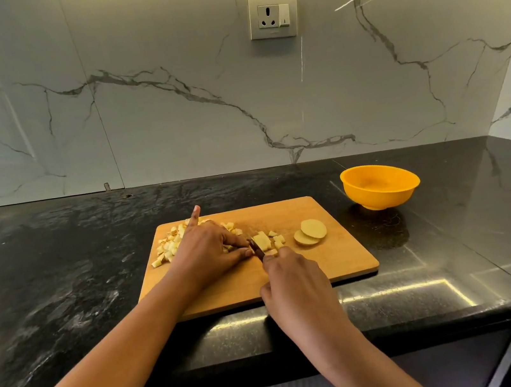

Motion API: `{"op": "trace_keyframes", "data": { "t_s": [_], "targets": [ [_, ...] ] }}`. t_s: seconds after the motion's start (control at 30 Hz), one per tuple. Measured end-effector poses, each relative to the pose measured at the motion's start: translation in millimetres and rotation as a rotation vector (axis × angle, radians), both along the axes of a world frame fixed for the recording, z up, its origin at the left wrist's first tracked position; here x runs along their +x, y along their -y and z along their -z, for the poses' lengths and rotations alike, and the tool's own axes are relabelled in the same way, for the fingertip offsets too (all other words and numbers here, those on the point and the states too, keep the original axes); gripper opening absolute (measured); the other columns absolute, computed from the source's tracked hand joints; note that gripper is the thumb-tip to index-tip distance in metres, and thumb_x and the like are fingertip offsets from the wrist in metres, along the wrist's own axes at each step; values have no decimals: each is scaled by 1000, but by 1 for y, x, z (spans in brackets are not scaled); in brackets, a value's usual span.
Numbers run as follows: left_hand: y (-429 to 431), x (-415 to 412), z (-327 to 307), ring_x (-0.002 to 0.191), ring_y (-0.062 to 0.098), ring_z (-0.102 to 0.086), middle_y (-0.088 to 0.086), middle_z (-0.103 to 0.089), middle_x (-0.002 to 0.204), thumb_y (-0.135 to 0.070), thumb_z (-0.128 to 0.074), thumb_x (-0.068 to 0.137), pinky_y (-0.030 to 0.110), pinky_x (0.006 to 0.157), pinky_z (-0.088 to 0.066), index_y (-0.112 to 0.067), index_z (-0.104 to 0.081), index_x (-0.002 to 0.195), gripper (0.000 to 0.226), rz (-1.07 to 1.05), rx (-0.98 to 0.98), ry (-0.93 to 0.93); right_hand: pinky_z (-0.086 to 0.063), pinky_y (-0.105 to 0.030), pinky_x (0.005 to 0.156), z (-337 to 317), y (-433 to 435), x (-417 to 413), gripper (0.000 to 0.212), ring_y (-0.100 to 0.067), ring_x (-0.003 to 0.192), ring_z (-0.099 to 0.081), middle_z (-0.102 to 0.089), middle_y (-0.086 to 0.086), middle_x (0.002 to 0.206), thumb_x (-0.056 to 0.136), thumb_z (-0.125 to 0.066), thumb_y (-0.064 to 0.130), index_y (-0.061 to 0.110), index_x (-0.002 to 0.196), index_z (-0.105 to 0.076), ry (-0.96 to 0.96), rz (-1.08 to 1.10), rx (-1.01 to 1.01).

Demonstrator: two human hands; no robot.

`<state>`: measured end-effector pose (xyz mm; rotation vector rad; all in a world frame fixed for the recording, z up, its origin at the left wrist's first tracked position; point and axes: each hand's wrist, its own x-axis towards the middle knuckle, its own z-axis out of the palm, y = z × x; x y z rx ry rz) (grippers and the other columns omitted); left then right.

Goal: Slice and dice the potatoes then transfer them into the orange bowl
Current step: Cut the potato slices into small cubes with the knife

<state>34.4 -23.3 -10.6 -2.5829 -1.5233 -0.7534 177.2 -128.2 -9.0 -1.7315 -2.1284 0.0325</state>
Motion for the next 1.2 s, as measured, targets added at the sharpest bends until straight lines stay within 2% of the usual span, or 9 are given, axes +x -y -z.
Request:
{"op": "trace_keyframes", "data": {
  "t_s": [0.23, 0.47, 0.67, 0.77, 0.87, 0.93, 1.0, 1.13, 1.2],
  "targets": [
    [0, 1, 1, 107, 6, -55, -7, -69, 102, -43, -61, 86, 24, 105, 20, -29, -70, 107, 27, -28, 28, -33, -37, -24, 72, -6, -1, 0, 24, -19, 101, -55, -50, -6, 119, 99, -44, 14, 12, 121, -54, 82, -31, -39],
    [-2, -3, 2, 122, 9, -48, -3, -64, 119, -44, -62, 85, 28, 109, 18, -30, -63, 117, 35, -65, 29, -5, -37, -18, 83, -10, 17, 38, 47, -7, 105, -49, -50, 6, 118, 97, -48, 31, 29, 143, -40, -89, -45, 84],
    [2, -2, 2, 124, 16, -47, 3, -59, 128, -30, -65, 86, 30, 114, -10, -30, -53, 127, 42, -39, 69, 122, -34, -17, 69, -8, -27, 56, 48, -5, 86, -47, -48, 7, 106, 95, -53, 29, 33, 142, -42, -45, 34, 164],
    [6, 0, 2, 117, 4, -43, -4, -58, 127, -49, -59, 84, 32, 104, -38, -29, -55, 126, 47, 100, 80, 165, -36, -18, 71, -3, -38, 65, 49, -7, 94, -52, -50, 6, 112, 95, -54, 29, 32, 143, -42, -78, 89, 182],
    [12, 22, 0, 126, -1, -29, -16, -39, 144, -71, -39, 79, 25, 107, -25, -38, -40, 136, 66, 260, -62, -111, -35, -18, 72, 2, -41, 71, 48, -7, 92, -50, -50, 5, 111, 96, -54, 29, 31, 142, -43, -165, 145, 191],
    [3, 38, 1, 135, 6, -27, -13, -28, 151, -62, -37, 89, 28, 110, -21, -37, -32, 142, 59, 260, -136, -293, -36, -18, 74, 5, -43, 74, 48, -5, 89, -45, -50, 6, 109, 95, -55, 29, 30, 142, -43, -205, 183, 182],
    [-10, 46, 0, 132, 12, -35, -8, -36, 148, -50, -38, 95, 31, 108, -27, -33, -37, 140, 48, 245, -169, -304, -35, -18, 73, 7, -45, 77, 48, -4, 87, -43, -47, 8, 104, 95, -56, 29, 30, 141, -44, -231, 213, 191],
    [-30, 47, -8, 106, 9, -51, -6, -58, 121, -34, -50, 95, 25, 96, -40, -28, -57, 119, 26, 241, -150, -253, -41, -20, 77, 9, -46, 79, 49, -4, 88, -44, -46, 8, 103, 95, -56, 30, 31, 142, -43, -263, 237, 176],
    [-37, 43, -13, 95, 4, -50, -5, -61, 112, -29, -53, 94, 31, 106, -33, -24, -60, 112, 20, 207, -111, -286, -43, -21, 78, 9, -46, 79, 49, -4, 88, -44, -48, 7, 106, 94, -57, 30, 31, 141, -44, -271, 246, 170]
  ]
}}
